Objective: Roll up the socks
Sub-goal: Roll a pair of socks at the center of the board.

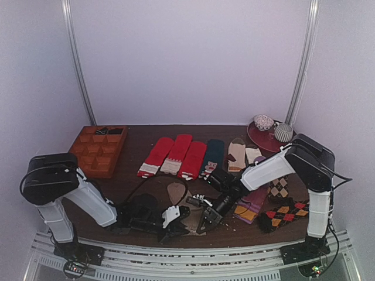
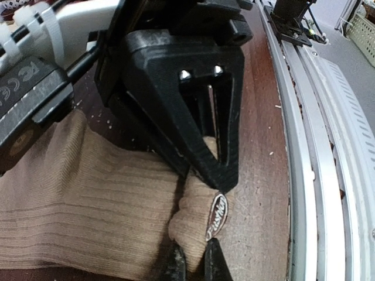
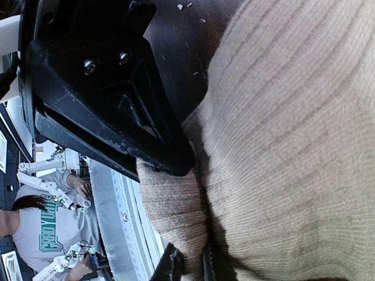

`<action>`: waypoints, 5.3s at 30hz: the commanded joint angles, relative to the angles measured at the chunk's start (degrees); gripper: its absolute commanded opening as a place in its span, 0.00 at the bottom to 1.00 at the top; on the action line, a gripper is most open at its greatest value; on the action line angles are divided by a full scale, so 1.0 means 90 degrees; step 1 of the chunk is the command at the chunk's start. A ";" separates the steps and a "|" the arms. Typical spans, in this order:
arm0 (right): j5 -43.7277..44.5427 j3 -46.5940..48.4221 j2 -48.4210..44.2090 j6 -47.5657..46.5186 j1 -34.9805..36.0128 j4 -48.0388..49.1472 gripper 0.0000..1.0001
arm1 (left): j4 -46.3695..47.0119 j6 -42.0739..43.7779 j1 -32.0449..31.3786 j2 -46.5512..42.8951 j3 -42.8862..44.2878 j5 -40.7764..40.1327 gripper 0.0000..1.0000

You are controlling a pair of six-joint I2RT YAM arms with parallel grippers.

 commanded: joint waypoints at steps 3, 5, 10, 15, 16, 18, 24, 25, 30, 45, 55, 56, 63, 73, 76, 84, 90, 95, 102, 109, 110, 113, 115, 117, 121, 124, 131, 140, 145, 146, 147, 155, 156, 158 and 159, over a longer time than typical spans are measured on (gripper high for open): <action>0.1055 -0.0357 -0.0112 0.0148 0.0021 -0.0078 0.21 | -0.1350 -0.1036 0.0047 -0.0159 0.0068 -0.0183 0.00; 0.1231 -0.0465 -0.0492 0.0271 0.0024 0.0316 0.24 | -0.2089 -0.1488 0.0140 -0.0207 0.0142 -0.0142 0.00; 0.2035 -0.1102 -0.1808 0.0510 0.0015 0.1949 0.31 | -0.2482 -0.2529 0.0548 -0.0194 -0.0360 0.0395 0.00; 0.3060 -0.2371 -0.3047 -0.0002 0.0139 0.4136 0.41 | -0.2637 -0.2779 0.0802 0.0166 -0.0514 0.0879 0.00; 0.3252 -0.2534 -0.3204 -0.0209 0.0233 0.4388 0.42 | -0.2666 -0.2802 0.0838 0.0258 -0.0491 0.0981 0.00; 0.3540 -0.2756 -0.3371 -0.1235 0.0574 0.4623 0.43 | -0.2715 -0.2830 0.0883 0.0432 -0.0438 0.1243 0.00; 0.5248 -0.2949 -0.3375 -0.3531 0.1932 0.4598 0.46 | -0.3089 -0.2790 0.0932 0.0645 -0.0426 0.1519 0.00; 0.5437 -0.2934 -0.3287 -0.3700 0.2044 0.4590 0.46 | -0.3123 -0.2786 0.0940 0.0653 -0.0440 0.1543 0.00; 0.5807 -0.2771 -0.2790 -0.4213 0.2398 0.4290 0.46 | -0.3258 -0.2748 0.0956 0.0720 -0.0415 0.1534 0.00; 0.6899 -0.2712 -0.2057 -0.4292 0.2560 0.4973 0.45 | -0.3249 -0.2726 0.0956 0.0733 -0.0452 0.1593 0.00; 0.6774 -0.2343 -0.1684 -0.3980 0.2505 0.4250 0.20 | -0.3221 -0.2703 0.0956 0.0781 -0.0433 0.1627 0.00; 0.6734 -0.2267 -0.1651 -0.3881 0.2476 0.4103 0.17 | -0.3222 -0.2698 0.0956 0.0768 -0.0437 0.1620 0.00; 0.5323 -0.1879 -0.1820 -0.2677 0.1905 0.2800 0.10 | -0.3611 -0.2324 0.0956 -0.0377 -0.0290 0.0523 0.44; 0.2400 -0.0592 -0.0762 -0.1214 0.0890 0.0509 0.11 | -0.3447 -0.1392 0.0848 -0.2785 -0.0279 -0.1136 0.98; 0.2084 -0.0223 -0.0355 -0.1002 0.0789 -0.0284 0.11 | -0.3050 -0.0791 0.0376 -0.3340 -0.0424 -0.1905 0.98; 0.1407 -0.0232 -0.0116 -0.0482 0.0399 -0.0565 0.11 | -0.1012 0.0419 -0.0050 -0.3476 -0.1037 -0.1907 0.95; 0.1332 -0.0118 0.0102 -0.0479 0.0371 -0.0749 0.11 | -0.0477 0.0403 -0.0050 -0.1927 -0.0476 -0.0907 0.87; 0.1329 -0.0134 0.0158 -0.0406 0.0313 -0.0738 0.10 | -0.0075 0.0191 -0.0040 -0.1275 -0.0162 -0.0121 0.76; 0.1323 -0.0128 0.0145 -0.0417 0.0242 -0.0758 0.10 | -0.0095 0.0026 -0.0040 -0.0651 0.0052 0.0379 0.53; 0.1290 -0.0164 0.0165 -0.0434 0.0222 -0.0777 0.10 | 0.0178 -0.0265 -0.0040 -0.0328 -0.0166 0.0269 0.61; 0.1286 -0.0164 0.0168 -0.0432 0.0221 -0.0782 0.11 | 0.0220 -0.0277 -0.0040 -0.0314 -0.0185 0.0247 0.56; 0.1282 -0.0193 0.0188 -0.0426 0.0222 -0.0752 0.10 | 0.0225 -0.0295 -0.0033 -0.0262 -0.0173 0.0183 0.46; 0.1254 -0.0190 0.0215 -0.0408 0.0221 -0.0725 0.10 | 0.0193 -0.0304 -0.0031 -0.0198 -0.0130 0.0172 0.43; 0.1234 -0.0176 0.0236 -0.0404 0.0221 -0.0715 0.10 | 0.0103 -0.0291 -0.0031 -0.0120 -0.0069 0.0196 0.38; 0.1207 -0.0171 0.0241 -0.0396 0.0212 -0.0695 0.11 | 0.0071 -0.0364 -0.0031 0.0058 -0.0054 0.0150 0.45; 0.1195 -0.0202 0.0275 -0.0398 0.0215 -0.0676 0.11 | 0.0220 -0.0470 -0.0031 0.0049 -0.0207 -0.0080 0.66; 0.1166 -0.0235 0.0284 -0.0358 0.0212 -0.0583 0.10 | 0.0330 -0.0552 -0.0012 0.0049 -0.0295 -0.0149 0.18; 0.1574 -0.0341 -0.0112 -0.0274 0.0212 0.0053 0.24 | -0.0264 -0.1446 0.0199 0.0168 -0.0395 0.0125 0.00; 0.2438 -0.0771 -0.1224 -0.0126 0.0188 0.1568 0.35 | -0.1146 -0.2511 0.0395 0.0213 -0.0715 0.0195 0.00; 0.2675 -0.0895 -0.1529 -0.0157 0.0183 0.1852 0.35 | -0.1197 -0.2762 0.0419 0.0280 -0.0803 0.0279 0.00; 0.2846 -0.1050 -0.1789 -0.0236 0.0190 0.2257 0.35 | -0.1143 -0.3005 0.0448 0.0355 -0.0911 0.0382 0.00; 0.4404 -0.3187 -0.3626 -0.3055 0.1168 0.4940 0.42 | -0.0420 -0.4015 0.0458 0.1064 -0.1457 0.1014 0.00; 0.4663 -0.3188 -0.3607 -0.3339 0.1405 0.4892 0.43 | -0.0454 -0.4041 0.0458 0.1079 -0.1485 0.1025 0.00; 0.5084 -0.3015 -0.3400 -0.3734 0.1691 0.4622 0.44 | -0.0593 -0.4064 0.0458 0.1119 -0.1496 0.1042 0.00; 0.5276 -0.2956 -0.3261 -0.3910 0.1843 0.4569 0.44 | -0.0654 -0.4065 0.0458 0.1130 -0.1496 0.1057 0.00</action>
